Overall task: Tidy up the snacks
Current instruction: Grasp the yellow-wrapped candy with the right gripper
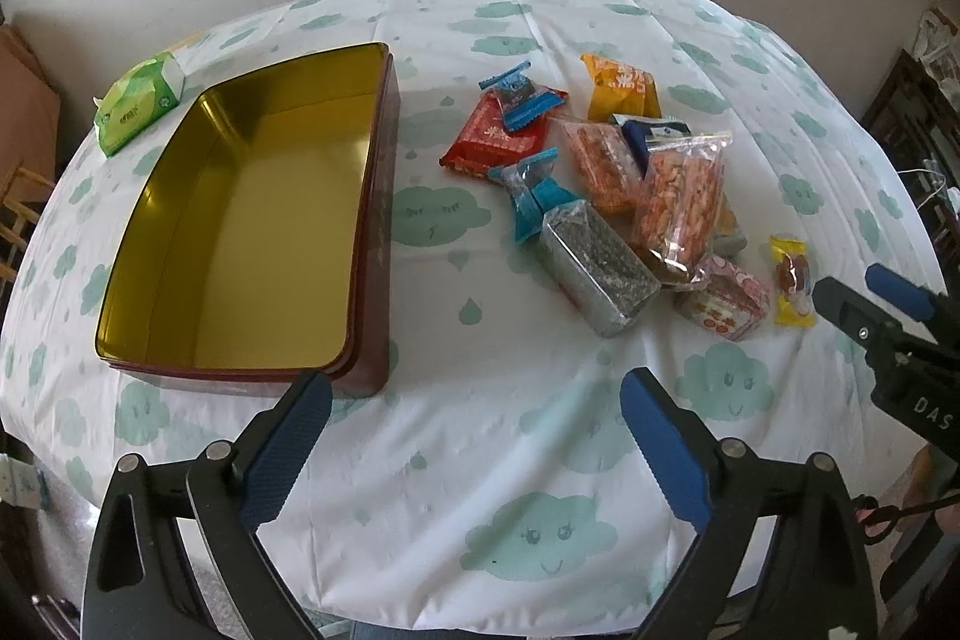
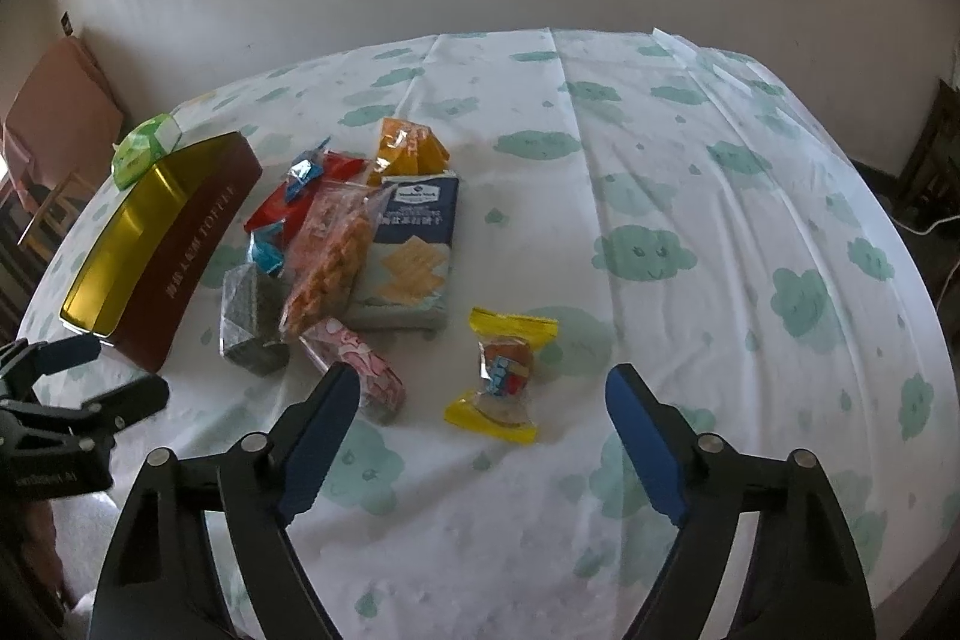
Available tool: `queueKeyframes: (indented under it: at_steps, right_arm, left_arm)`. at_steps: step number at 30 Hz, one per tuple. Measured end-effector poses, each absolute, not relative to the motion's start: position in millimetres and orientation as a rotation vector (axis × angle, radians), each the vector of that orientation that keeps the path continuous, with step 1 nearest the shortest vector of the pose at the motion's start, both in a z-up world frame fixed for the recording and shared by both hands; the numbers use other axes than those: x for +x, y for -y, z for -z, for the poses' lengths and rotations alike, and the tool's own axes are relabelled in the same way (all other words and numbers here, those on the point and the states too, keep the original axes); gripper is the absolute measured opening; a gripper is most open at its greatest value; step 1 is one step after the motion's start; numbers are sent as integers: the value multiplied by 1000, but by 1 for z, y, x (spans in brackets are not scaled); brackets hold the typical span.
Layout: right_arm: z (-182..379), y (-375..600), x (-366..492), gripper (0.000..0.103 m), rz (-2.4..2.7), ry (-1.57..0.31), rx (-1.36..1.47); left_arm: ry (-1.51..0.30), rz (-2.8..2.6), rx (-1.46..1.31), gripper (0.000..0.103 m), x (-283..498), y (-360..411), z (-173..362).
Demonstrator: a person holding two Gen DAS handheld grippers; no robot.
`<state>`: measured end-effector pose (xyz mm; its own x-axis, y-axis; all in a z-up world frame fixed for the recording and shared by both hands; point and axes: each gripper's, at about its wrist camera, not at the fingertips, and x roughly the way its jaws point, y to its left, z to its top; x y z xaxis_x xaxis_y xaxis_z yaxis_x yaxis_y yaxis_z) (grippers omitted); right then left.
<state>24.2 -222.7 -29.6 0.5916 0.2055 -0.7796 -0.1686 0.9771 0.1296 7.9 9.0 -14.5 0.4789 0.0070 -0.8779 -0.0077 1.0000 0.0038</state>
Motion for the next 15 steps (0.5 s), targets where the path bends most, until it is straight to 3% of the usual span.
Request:
queueKeyframes:
  at_steps: [15]
  right_arm:
    - [58,227,47,61,-199,-963,63]
  left_arm:
    - [-1088,12,-20,85,26,-6,13]
